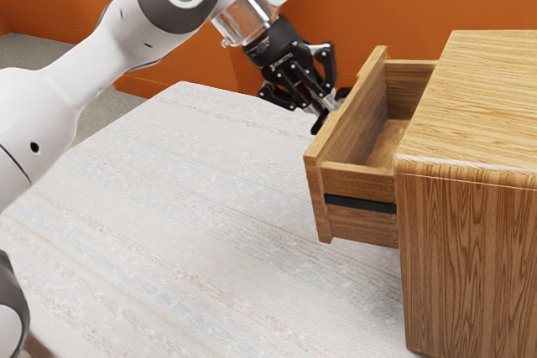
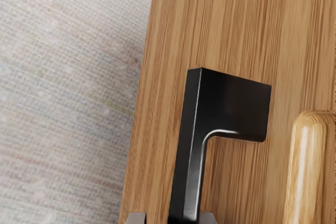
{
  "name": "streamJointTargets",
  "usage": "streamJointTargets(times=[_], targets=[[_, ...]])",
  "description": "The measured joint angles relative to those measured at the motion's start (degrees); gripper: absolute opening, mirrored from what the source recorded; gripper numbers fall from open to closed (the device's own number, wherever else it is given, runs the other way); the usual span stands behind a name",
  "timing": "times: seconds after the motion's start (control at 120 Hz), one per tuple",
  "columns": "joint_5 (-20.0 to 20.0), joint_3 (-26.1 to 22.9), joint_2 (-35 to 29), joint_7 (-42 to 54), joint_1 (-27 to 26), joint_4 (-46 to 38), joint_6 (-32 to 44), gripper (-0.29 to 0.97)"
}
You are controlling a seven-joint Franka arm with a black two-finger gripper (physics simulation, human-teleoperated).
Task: Pull the drawer handle with one arm to open the drawer
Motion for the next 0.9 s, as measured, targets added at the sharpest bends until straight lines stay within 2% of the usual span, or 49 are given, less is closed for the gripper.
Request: streamJointTargets(times=[0.6,0.9], targets=[[-0.1,2.9,-5.5,2.0,1.7,-7.2,-0.2,0.00],[-0.3,6.1,-6.0,3.2,1.8,-7.7,-0.2,-0.01]])
